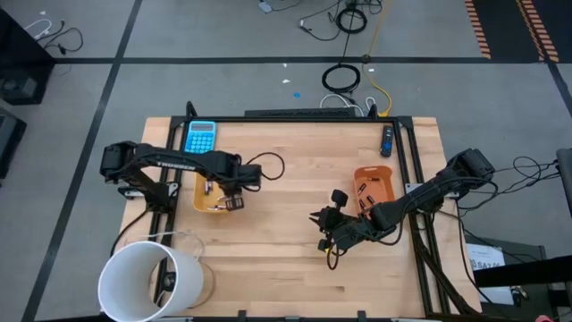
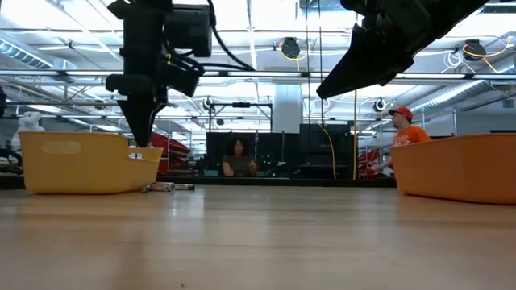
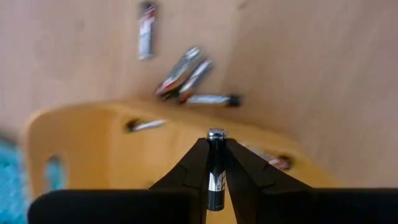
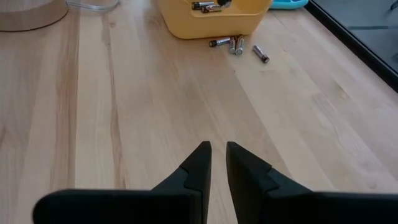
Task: Sort batteries
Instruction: Put the silver battery into the yellow bin
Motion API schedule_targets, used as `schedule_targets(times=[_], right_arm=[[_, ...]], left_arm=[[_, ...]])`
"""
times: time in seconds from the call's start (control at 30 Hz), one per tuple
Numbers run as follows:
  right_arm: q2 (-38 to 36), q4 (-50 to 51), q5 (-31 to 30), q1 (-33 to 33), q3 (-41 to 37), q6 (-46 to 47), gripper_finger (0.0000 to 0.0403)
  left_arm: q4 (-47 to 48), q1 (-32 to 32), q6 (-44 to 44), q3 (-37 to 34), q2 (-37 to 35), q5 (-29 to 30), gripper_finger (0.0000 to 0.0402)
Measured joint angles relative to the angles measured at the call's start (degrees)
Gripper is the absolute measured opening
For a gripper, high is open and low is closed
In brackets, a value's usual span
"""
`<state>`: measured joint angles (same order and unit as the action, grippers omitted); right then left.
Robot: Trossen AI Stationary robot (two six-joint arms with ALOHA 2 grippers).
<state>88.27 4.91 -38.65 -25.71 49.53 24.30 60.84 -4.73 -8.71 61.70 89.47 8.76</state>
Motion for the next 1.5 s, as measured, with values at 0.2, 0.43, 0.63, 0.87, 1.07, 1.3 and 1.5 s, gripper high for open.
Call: schedule_targets(times=[0.2,0.43,0.63,0.87,1.07,1.3,1.5], right_arm=[[0.0,0.0,0.0,0.0,0.0,-0.88,0.0041],[0.0,0.01,0.0,0.0,-0.01,-1.01,0.0041],[0.0,0.02,0.21,0.0,0.0,-0.59,0.0041],[-0.02,0.04,1.44,0.2,-0.01,-0.33,0.0041],[-0.02,0.02,1.38,0.31,0.01,-0.33,0.0041],[-0.02,-0.46,1.12,0.31,0.0,-0.33,0.0041],[-0.02,-0.41,0.74,0.52,0.7,-1.29,0.004]], left_arm=[[2.28,0.0,-0.23,-0.01,0.0,2.78,0.0051],[3.43,0.04,-1.55,0.01,0.0,3.79,0.0081],[6.1,0.05,-3.32,0.01,0.0,3.82,0.014],[3.94,1.91,-3.43,0.01,0.0,6.05,0.0155],[-4.89,3.31,-0.74,0.01,0.0,6.35,0.0155],[-12.27,3.28,0.09,0.03,1.28,6.42,0.0155],[-15.47,2.91,1.94,0.03,5.07,6.13,0.0155]])
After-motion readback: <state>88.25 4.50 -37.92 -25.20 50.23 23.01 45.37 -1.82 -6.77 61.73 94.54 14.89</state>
